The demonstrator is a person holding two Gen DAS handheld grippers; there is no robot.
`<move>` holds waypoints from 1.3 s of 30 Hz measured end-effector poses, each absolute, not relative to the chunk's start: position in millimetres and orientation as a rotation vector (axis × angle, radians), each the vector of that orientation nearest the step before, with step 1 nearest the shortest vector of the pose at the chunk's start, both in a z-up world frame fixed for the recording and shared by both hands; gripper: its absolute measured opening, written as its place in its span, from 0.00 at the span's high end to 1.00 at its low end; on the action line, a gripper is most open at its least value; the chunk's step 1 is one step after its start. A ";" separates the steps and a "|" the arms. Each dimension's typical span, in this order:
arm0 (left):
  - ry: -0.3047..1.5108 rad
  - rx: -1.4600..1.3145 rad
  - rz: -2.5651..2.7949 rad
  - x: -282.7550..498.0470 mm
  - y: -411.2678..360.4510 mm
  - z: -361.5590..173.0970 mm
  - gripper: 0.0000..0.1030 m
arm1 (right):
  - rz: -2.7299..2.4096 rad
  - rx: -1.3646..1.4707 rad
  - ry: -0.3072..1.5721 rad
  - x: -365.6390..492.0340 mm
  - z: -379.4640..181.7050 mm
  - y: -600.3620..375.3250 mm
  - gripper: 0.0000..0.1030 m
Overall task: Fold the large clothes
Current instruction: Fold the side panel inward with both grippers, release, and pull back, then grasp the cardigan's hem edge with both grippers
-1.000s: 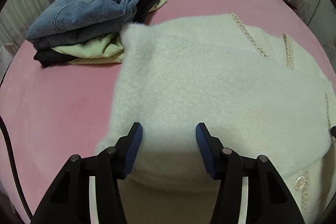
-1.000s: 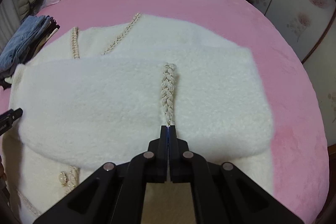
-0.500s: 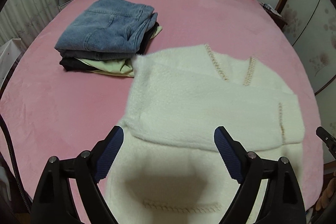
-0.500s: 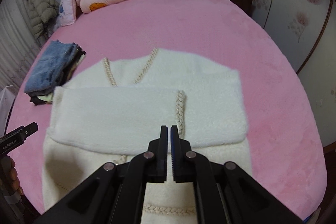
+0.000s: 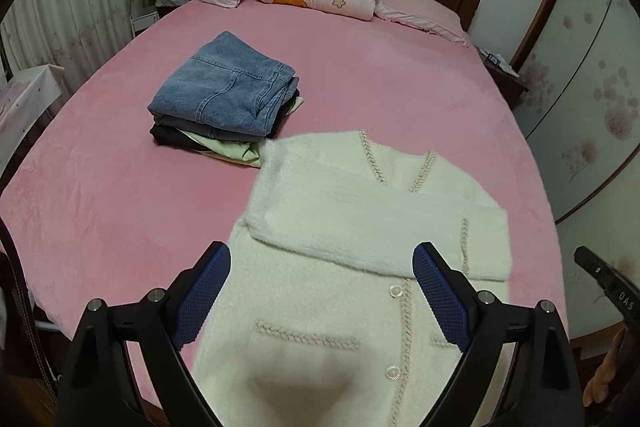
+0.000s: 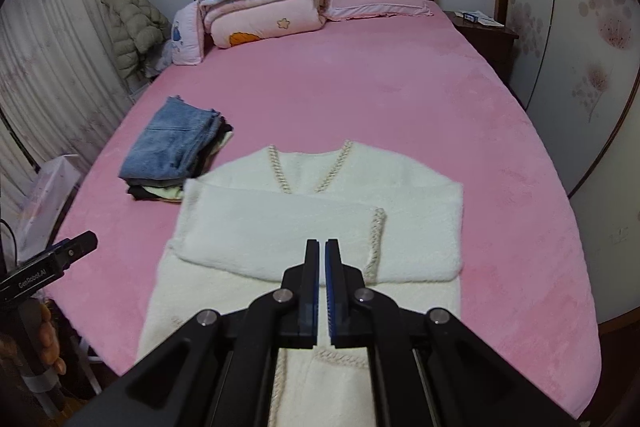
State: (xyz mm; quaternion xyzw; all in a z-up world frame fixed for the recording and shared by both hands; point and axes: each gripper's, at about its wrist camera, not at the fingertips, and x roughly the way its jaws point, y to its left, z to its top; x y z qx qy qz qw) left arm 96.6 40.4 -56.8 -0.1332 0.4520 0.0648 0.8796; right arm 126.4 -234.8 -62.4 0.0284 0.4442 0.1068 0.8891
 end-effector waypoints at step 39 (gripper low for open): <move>1.202 -0.202 0.124 -82.8 124.0 -267.6 0.11 | 0.045 0.131 1.086 -84.4 -215.1 -298.3 0.65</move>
